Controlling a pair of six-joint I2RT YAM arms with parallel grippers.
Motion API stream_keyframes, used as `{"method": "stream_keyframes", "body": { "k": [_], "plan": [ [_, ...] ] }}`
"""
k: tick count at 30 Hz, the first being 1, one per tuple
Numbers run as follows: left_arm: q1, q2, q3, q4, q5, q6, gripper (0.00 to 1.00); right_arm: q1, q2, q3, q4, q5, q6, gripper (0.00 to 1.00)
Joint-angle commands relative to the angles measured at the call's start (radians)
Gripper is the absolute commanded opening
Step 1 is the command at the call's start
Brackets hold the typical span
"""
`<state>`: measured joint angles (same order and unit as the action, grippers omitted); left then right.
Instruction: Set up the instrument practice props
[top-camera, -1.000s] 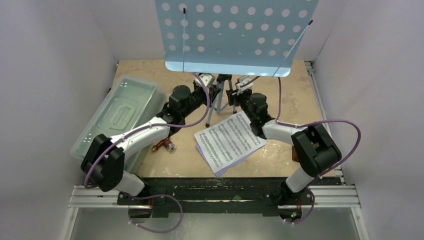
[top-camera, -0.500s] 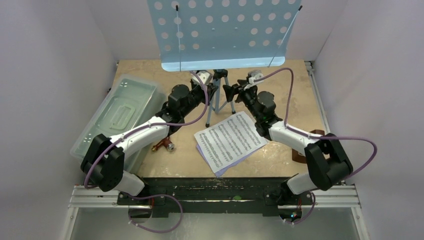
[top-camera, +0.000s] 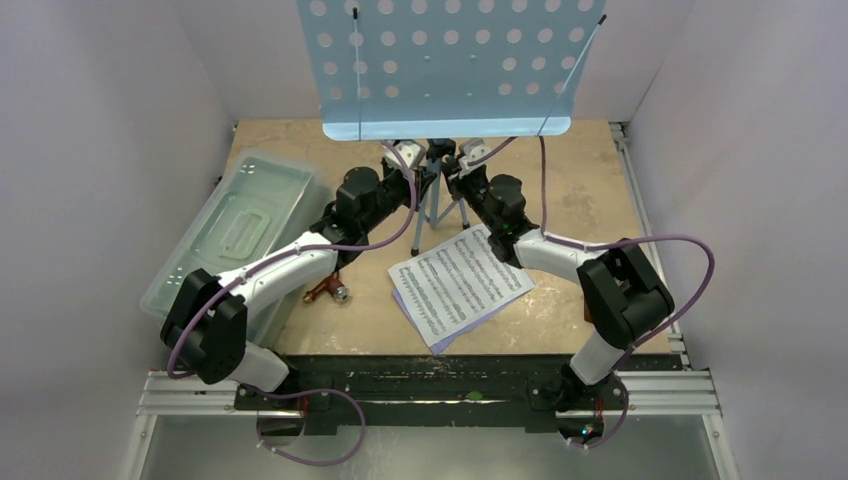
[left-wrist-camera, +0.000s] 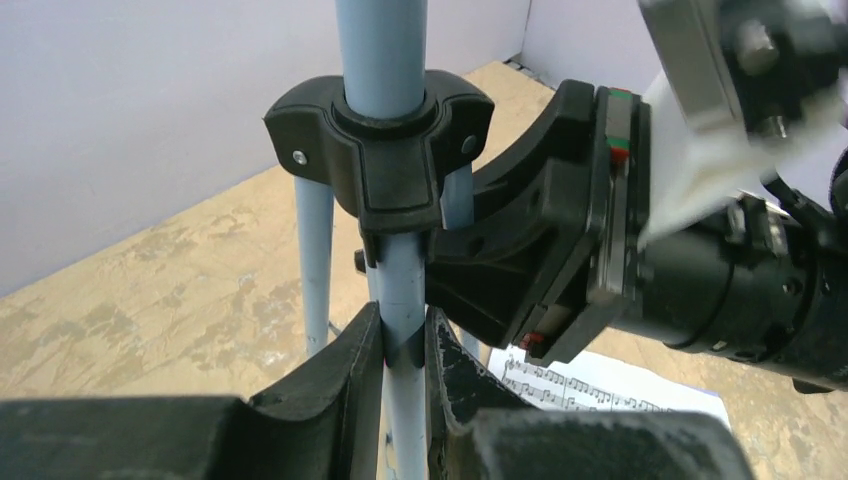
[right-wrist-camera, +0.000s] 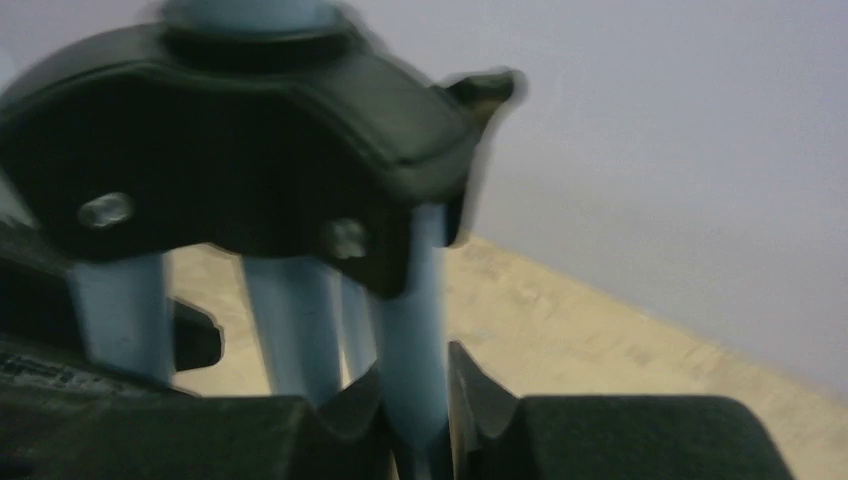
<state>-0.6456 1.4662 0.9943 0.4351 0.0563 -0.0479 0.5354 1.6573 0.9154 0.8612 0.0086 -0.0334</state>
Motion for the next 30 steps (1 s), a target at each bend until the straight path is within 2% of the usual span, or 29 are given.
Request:
{"method": "stream_keyframes", "body": {
  "k": [1, 4, 6, 11, 15, 17, 23, 25, 30],
  "plan": [
    [0.007, 0.002, -0.006, -0.217, -0.046, 0.012, 0.08, 0.012, -0.02, 0.024, 0.113, 0.043, -0.096, 0.0],
    [0.007, 0.009, -0.024, -0.192, -0.1, -0.034, 0.26, 0.031, -0.037, -0.052, 0.241, 0.041, -0.101, 0.0],
    [0.004, 0.024, -0.028, -0.181, -0.104, -0.059, 0.35, 0.055, -0.033, -0.059, 0.259, 0.081, -0.118, 0.0],
    [-0.001, 0.063, -0.031, -0.159, -0.124, -0.113, 0.48, 0.086, -0.021, -0.087, 0.333, 0.163, -0.146, 0.0],
    [-0.001, 0.106, 0.006, -0.144, -0.144, -0.141, 0.5, 0.088, -0.008, -0.076, 0.333, 0.166, -0.149, 0.0],
    [-0.001, 0.129, 0.029, -0.151, -0.186, -0.156, 0.46, 0.093, -0.005, -0.067, 0.329, 0.184, -0.157, 0.0],
    [0.0, 0.181, 0.095, -0.146, -0.376, -0.135, 0.25, 0.12, 0.025, -0.023, 0.334, 0.312, -0.203, 0.0],
    [0.007, 0.19, 0.123, -0.152, -0.427, -0.108, 0.11, 0.125, 0.043, -0.004, 0.345, 0.389, -0.248, 0.0],
    [0.105, 0.145, 0.102, -0.152, -0.466, -0.115, 0.01, 0.12, 0.065, 0.014, 0.407, 0.514, -0.447, 0.0]
  ]
}}
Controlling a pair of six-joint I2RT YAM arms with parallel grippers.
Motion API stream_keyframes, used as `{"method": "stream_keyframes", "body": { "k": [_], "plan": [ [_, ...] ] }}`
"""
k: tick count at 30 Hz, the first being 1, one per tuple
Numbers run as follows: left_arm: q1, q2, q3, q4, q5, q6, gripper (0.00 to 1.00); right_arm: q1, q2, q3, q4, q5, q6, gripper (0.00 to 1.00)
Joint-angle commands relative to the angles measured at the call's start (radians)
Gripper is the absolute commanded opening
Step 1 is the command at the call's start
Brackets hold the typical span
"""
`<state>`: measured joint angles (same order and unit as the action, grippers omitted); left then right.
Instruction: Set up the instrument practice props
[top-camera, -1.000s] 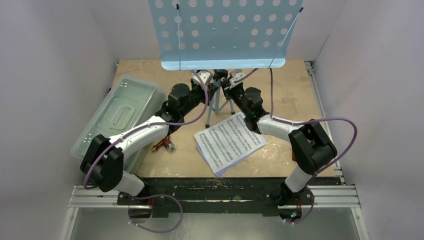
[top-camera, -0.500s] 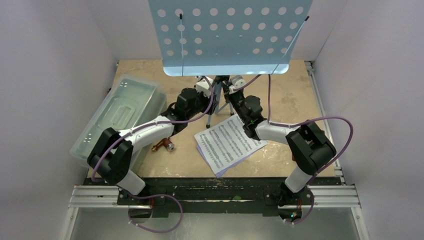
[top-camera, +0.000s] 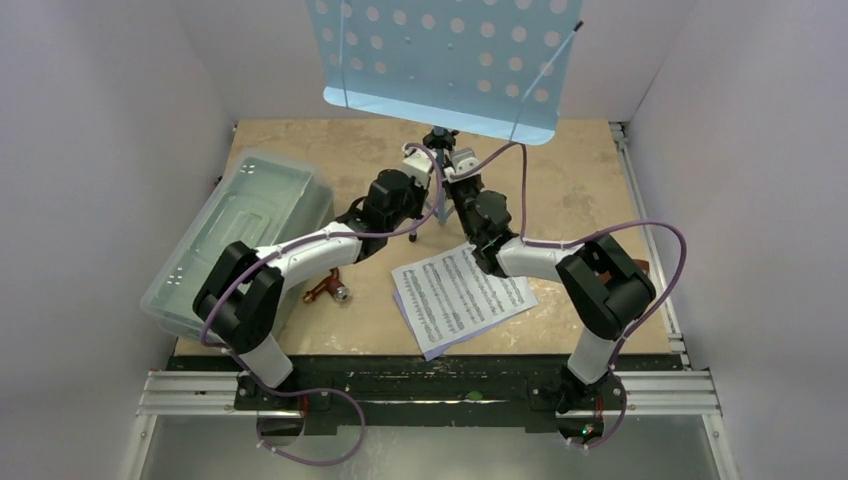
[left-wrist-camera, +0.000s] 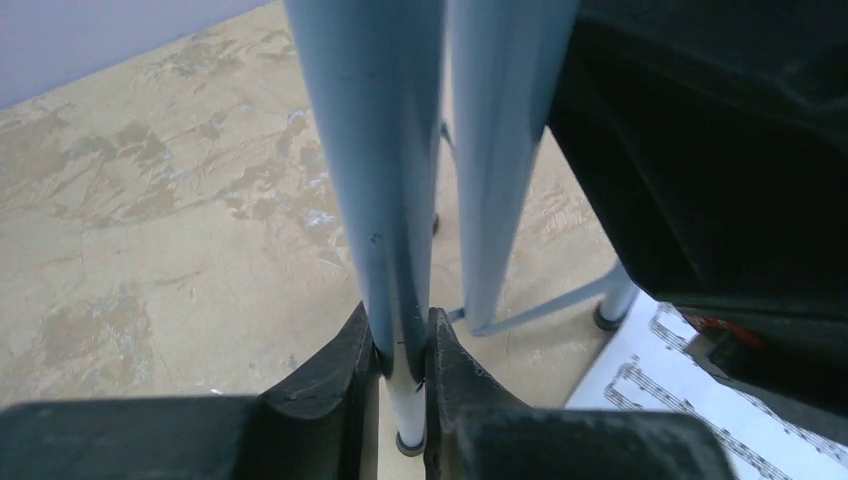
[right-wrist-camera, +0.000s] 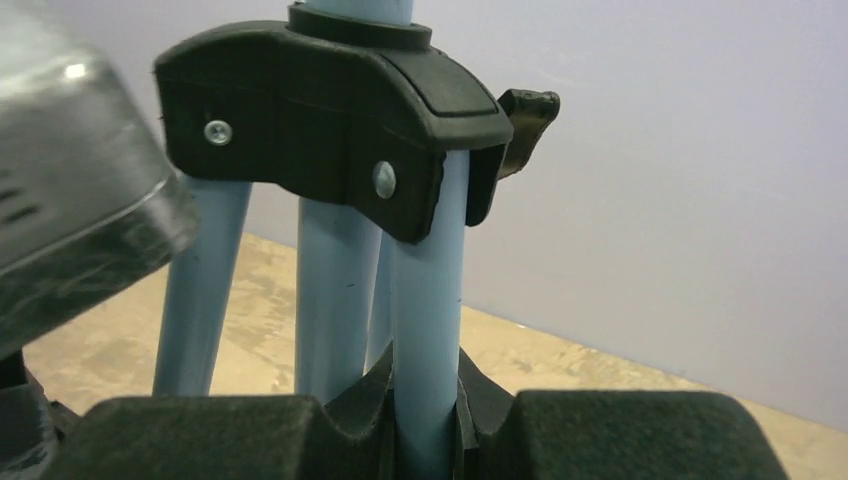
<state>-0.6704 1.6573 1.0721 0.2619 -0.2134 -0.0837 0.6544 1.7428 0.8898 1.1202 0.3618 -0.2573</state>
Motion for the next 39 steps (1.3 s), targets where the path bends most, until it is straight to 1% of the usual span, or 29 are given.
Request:
{"method": "stream_keyframes", "body": {
  "k": [1, 3, 5, 7, 8, 10, 12, 15, 18, 20, 22, 25, 28, 30, 32, 34, 36, 38, 39],
  "plan": [
    [0.15, -0.06, 0.003, 0.037, -0.201, -0.081, 0.0, -0.001, -0.014, 0.047, 0.156, 0.185, -0.272, 0.0],
    [0.16, -0.092, -0.064, 0.093, -0.253, -0.041, 0.0, -0.018, -0.014, 0.034, 0.2, 0.21, -0.352, 0.0],
    [0.16, -0.127, -0.118, 0.163, -0.291, -0.018, 0.0, -0.052, -0.018, 0.016, 0.225, 0.203, -0.382, 0.0],
    [0.16, -0.135, -0.149, 0.205, -0.304, -0.007, 0.0, -0.093, -0.023, -0.018, 0.23, 0.134, -0.385, 0.0],
    [0.16, -0.13, -0.154, 0.213, -0.314, -0.005, 0.0, -0.114, -0.019, -0.038, 0.235, 0.093, -0.39, 0.0],
    [0.16, -0.123, -0.153, 0.206, -0.345, -0.004, 0.0, -0.157, 0.001, -0.058, 0.242, 0.094, -0.41, 0.0],
    [0.16, -0.127, -0.171, 0.217, -0.356, -0.007, 0.0, -0.193, -0.01, -0.116, 0.256, 0.077, -0.406, 0.0],
    [0.158, -0.132, -0.191, 0.24, -0.364, -0.018, 0.0, -0.253, -0.047, -0.173, 0.196, 0.063, -0.344, 0.0],
    [0.16, -0.126, -0.186, 0.248, -0.384, -0.027, 0.0, -0.285, -0.076, -0.219, 0.144, 0.026, -0.296, 0.0],
    [0.16, -0.116, -0.172, 0.25, -0.382, -0.017, 0.0, -0.289, -0.076, -0.227, 0.114, 0.015, -0.298, 0.0],
    [0.162, -0.103, -0.158, 0.231, -0.383, 0.003, 0.0, -0.295, -0.064, -0.229, 0.111, 0.041, -0.334, 0.0],
    [0.172, -0.102, -0.203, 0.263, -0.37, 0.035, 0.0, -0.334, -0.086, -0.242, 0.1, 0.045, -0.343, 0.0],
    [0.179, -0.09, -0.268, 0.314, -0.321, 0.036, 0.0, -0.358, -0.129, -0.25, 0.068, -0.005, -0.323, 0.0],
    [0.178, -0.076, -0.267, 0.314, -0.266, 0.022, 0.0, -0.358, -0.154, -0.229, 0.019, -0.052, -0.328, 0.0],
    [0.178, -0.067, -0.252, 0.299, -0.153, -0.012, 0.0, -0.359, -0.176, -0.214, -0.026, -0.103, -0.32, 0.0],
    [0.175, -0.059, -0.226, 0.289, 0.014, -0.065, 0.0, -0.356, -0.186, -0.194, -0.089, -0.166, -0.309, 0.0],
    [0.175, -0.042, -0.191, 0.277, 0.15, -0.123, 0.01, -0.348, -0.181, -0.18, -0.122, -0.198, -0.298, 0.0],
    [0.175, -0.015, -0.142, 0.241, 0.258, -0.186, 0.08, -0.336, -0.172, -0.176, -0.132, -0.204, -0.303, 0.0],
    [0.175, -0.004, -0.117, 0.232, 0.289, -0.201, 0.12, -0.33, -0.172, -0.173, -0.135, -0.209, -0.303, 0.0]
  ]
}}
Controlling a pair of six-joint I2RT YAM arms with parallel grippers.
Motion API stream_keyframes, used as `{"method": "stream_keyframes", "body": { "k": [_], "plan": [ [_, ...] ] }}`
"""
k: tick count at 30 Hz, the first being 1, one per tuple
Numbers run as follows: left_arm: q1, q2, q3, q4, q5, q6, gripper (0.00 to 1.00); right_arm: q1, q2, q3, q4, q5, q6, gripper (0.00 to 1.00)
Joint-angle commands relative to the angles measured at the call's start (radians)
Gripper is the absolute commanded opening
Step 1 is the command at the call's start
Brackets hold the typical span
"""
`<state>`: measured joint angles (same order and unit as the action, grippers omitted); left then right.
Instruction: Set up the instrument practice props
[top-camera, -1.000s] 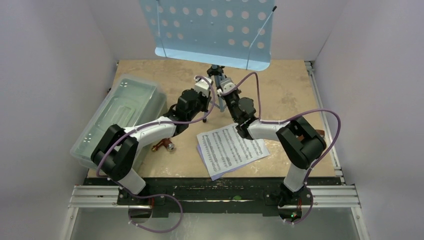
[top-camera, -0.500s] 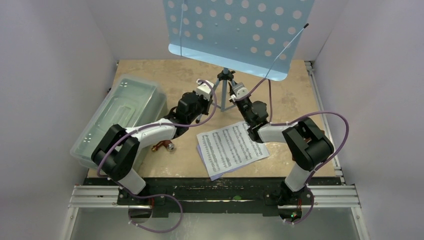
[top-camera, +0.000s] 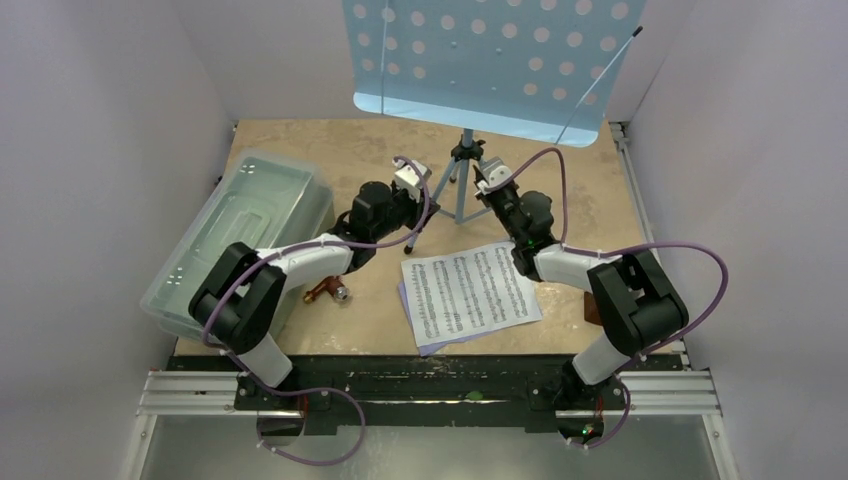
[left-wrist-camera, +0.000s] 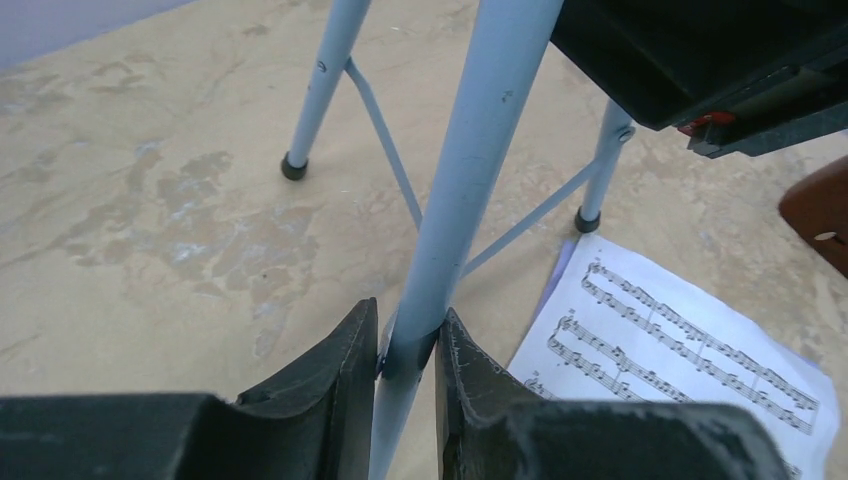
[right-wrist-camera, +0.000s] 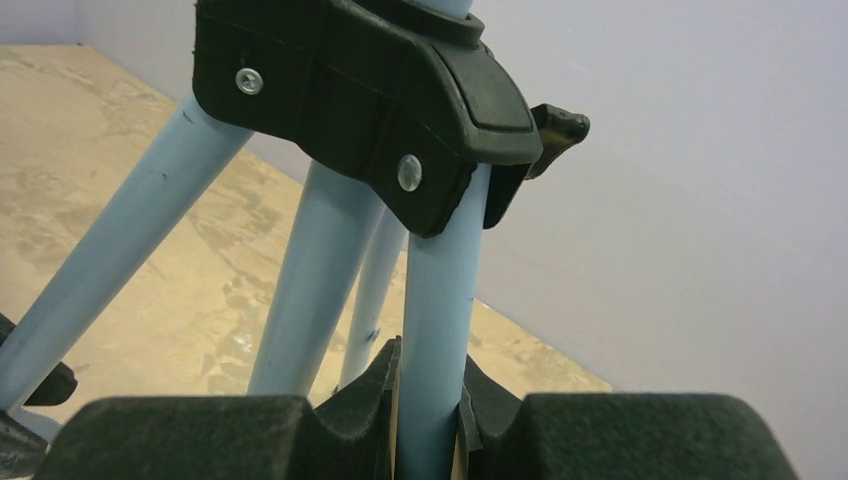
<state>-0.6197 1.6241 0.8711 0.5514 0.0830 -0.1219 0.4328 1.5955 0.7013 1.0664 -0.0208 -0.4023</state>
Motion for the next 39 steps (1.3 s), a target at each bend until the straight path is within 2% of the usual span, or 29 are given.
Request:
{"method": "stream_keyframes", "body": {
  "k": [1, 5, 10, 15, 22, 25, 27, 29, 31, 32, 33, 34, 37, 39],
  "plan": [
    [0.124, 0.04, 0.105, -0.057, 0.017, -0.18, 0.15, -0.102, -0.026, 0.016, -0.085, 0.169, -0.157, 0.0],
    [0.108, 0.083, 0.196, -0.068, 0.042, -0.202, 0.29, -0.069, -0.015, 0.029, -0.1, 0.173, -0.171, 0.0],
    [0.071, 0.15, 0.284, -0.056, 0.005, -0.215, 0.48, -0.058, -0.019, 0.021, -0.1, 0.161, -0.159, 0.0],
    [0.065, 0.214, 0.363, -0.05, -0.018, -0.225, 0.52, -0.058, -0.032, 0.017, -0.1, 0.128, -0.12, 0.0],
    [0.036, 0.228, 0.412, -0.002, 0.074, -0.211, 0.64, -0.051, -0.013, 0.031, -0.1, 0.105, -0.102, 0.0],
    [0.022, 0.262, 0.457, 0.015, 0.125, -0.215, 0.65, -0.042, -0.004, 0.048, -0.113, 0.094, -0.102, 0.0],
    [0.012, 0.291, 0.497, -0.019, 0.107, -0.203, 0.62, -0.038, -0.002, 0.056, -0.12, 0.088, -0.098, 0.0],
    [0.011, 0.316, 0.518, -0.028, 0.097, -0.2, 0.55, -0.036, -0.01, 0.056, -0.119, 0.076, -0.08, 0.0],
    [0.011, 0.328, 0.528, -0.033, 0.091, -0.184, 0.37, -0.036, -0.02, 0.054, -0.116, 0.063, -0.051, 0.0],
    [0.011, 0.326, 0.531, -0.045, 0.076, -0.171, 0.26, -0.036, -0.026, 0.053, -0.113, 0.057, -0.026, 0.03],
    [0.009, 0.318, 0.527, -0.058, 0.052, -0.157, 0.14, -0.036, -0.034, 0.053, -0.112, 0.058, -0.008, 0.12],
    [0.009, 0.3, 0.513, -0.061, 0.032, -0.137, 0.08, -0.035, -0.045, 0.048, -0.104, 0.059, 0.028, 0.21],
    [-0.008, 0.232, 0.446, -0.056, -0.062, -0.064, 0.0, -0.037, -0.097, 0.0, -0.046, 0.066, 0.185, 0.49],
    [-0.028, 0.188, 0.394, -0.058, -0.14, -0.025, 0.0, -0.036, -0.115, -0.011, -0.029, 0.095, 0.297, 0.58]
  ]
}}
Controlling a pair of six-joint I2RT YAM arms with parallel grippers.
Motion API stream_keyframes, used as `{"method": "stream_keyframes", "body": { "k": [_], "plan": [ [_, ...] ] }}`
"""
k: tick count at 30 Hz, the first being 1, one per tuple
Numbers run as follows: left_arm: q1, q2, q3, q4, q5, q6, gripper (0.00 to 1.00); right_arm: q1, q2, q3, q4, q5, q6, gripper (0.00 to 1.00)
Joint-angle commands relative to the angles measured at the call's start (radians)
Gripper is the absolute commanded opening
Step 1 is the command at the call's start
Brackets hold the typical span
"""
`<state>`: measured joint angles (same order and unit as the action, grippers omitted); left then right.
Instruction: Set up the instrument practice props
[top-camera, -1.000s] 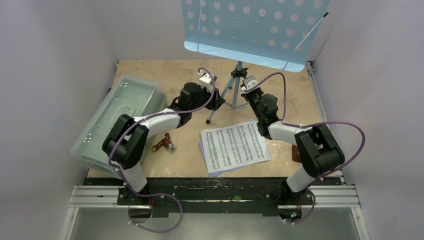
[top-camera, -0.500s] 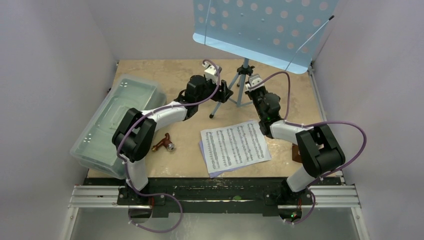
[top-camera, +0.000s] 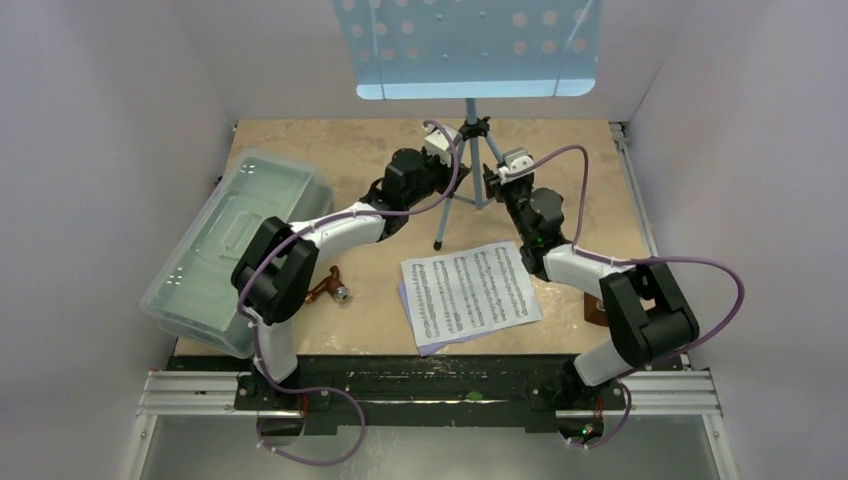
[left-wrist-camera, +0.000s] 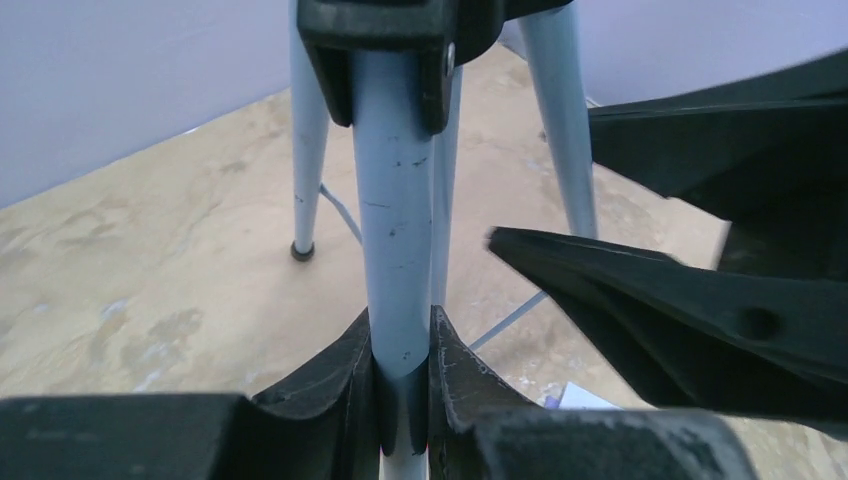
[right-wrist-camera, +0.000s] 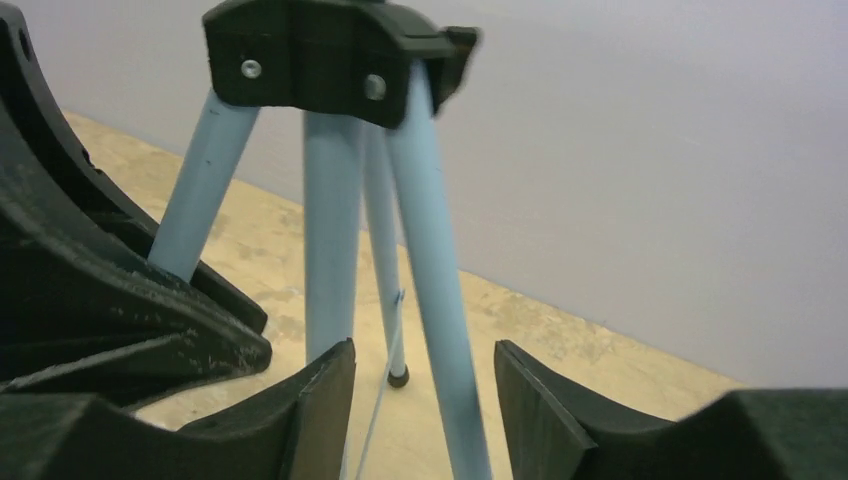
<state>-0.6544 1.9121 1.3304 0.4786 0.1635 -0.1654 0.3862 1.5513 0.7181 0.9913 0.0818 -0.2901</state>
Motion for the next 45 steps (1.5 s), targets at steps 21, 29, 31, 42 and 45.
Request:
{"method": "stream_keyframes", "body": {
  "k": [21, 29, 31, 42, 45],
  "plan": [
    [-0.196, -0.104, -0.024, -0.07, -0.68, 0.333, 0.0, -0.004, -0.091, -0.089, 0.096, -0.063, 0.323, 0.58],
    [-0.191, -0.134, -0.016, -0.091, -0.638, 0.393, 0.0, -0.034, 0.029, 0.002, 0.125, -0.148, 0.116, 0.09],
    [-0.184, -0.155, -0.024, -0.111, -0.619, 0.398, 0.0, -0.041, 0.062, 0.047, 0.106, -0.186, 0.092, 0.0],
    [-0.094, -0.276, -0.22, -0.071, -0.499, 0.336, 0.0, -0.044, 0.141, 0.192, 0.06, -0.186, 0.032, 0.0],
    [-0.094, -0.268, -0.226, -0.059, -0.48, 0.31, 0.0, -0.042, 0.13, 0.214, 0.06, -0.191, 0.036, 0.0]
  ]
}}
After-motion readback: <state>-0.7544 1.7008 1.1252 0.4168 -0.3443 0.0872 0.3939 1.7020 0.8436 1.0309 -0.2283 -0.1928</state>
